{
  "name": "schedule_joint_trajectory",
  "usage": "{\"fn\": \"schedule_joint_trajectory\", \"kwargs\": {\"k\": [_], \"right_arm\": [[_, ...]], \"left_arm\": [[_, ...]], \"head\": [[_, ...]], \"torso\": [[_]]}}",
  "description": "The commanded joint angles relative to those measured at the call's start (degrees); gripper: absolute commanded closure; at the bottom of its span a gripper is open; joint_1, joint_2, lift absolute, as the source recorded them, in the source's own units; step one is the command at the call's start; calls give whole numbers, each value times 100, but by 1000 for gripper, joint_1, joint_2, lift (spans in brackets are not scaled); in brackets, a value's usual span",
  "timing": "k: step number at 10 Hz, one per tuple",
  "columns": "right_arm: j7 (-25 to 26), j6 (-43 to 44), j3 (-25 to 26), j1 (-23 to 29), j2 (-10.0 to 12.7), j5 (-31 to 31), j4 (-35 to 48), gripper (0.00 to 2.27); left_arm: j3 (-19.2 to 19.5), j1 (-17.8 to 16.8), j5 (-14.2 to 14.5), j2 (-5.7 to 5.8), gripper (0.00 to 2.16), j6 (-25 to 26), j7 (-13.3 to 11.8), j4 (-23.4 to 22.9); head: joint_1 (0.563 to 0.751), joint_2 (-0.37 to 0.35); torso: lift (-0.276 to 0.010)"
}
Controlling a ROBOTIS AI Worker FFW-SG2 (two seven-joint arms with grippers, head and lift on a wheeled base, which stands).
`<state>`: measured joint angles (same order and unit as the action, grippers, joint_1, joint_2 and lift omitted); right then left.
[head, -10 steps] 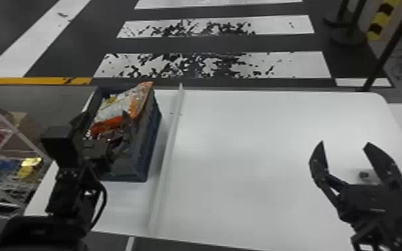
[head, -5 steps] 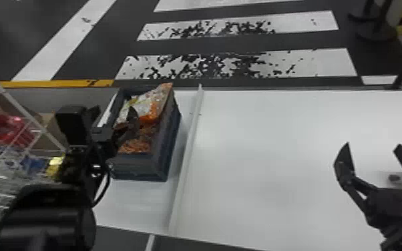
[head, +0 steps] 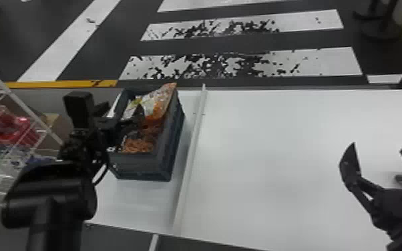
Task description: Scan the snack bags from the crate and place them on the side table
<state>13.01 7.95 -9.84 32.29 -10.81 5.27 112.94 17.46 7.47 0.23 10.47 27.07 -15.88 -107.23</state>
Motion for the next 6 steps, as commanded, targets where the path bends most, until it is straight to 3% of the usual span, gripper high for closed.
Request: {"fn": "schedule_joint_trajectory", "kwargs": {"k": [1, 3, 5, 6], "right_arm": [[0, 0, 0, -4, 0, 0, 0, 110], [0, -18, -27, -13, 0, -9, 0, 110], [0, -18, -36, -21, 0, -9, 0, 110], [0, -18, -36, -21, -9, -9, 0, 110]], "left_arm": [[153, -185, 3, -1, -2, 102, -152, 158], [232, -756, -6, -1, -2, 576, -714, 650], [223, -1336, -147, 8, -2, 1174, -960, 1169], [197, -1538, -261, 8, -2, 1209, -952, 1415]], "head": [[695, 228], [695, 236], [695, 232], [695, 230]], "torso": [[-50], [-50], [-50], [-50]]}}
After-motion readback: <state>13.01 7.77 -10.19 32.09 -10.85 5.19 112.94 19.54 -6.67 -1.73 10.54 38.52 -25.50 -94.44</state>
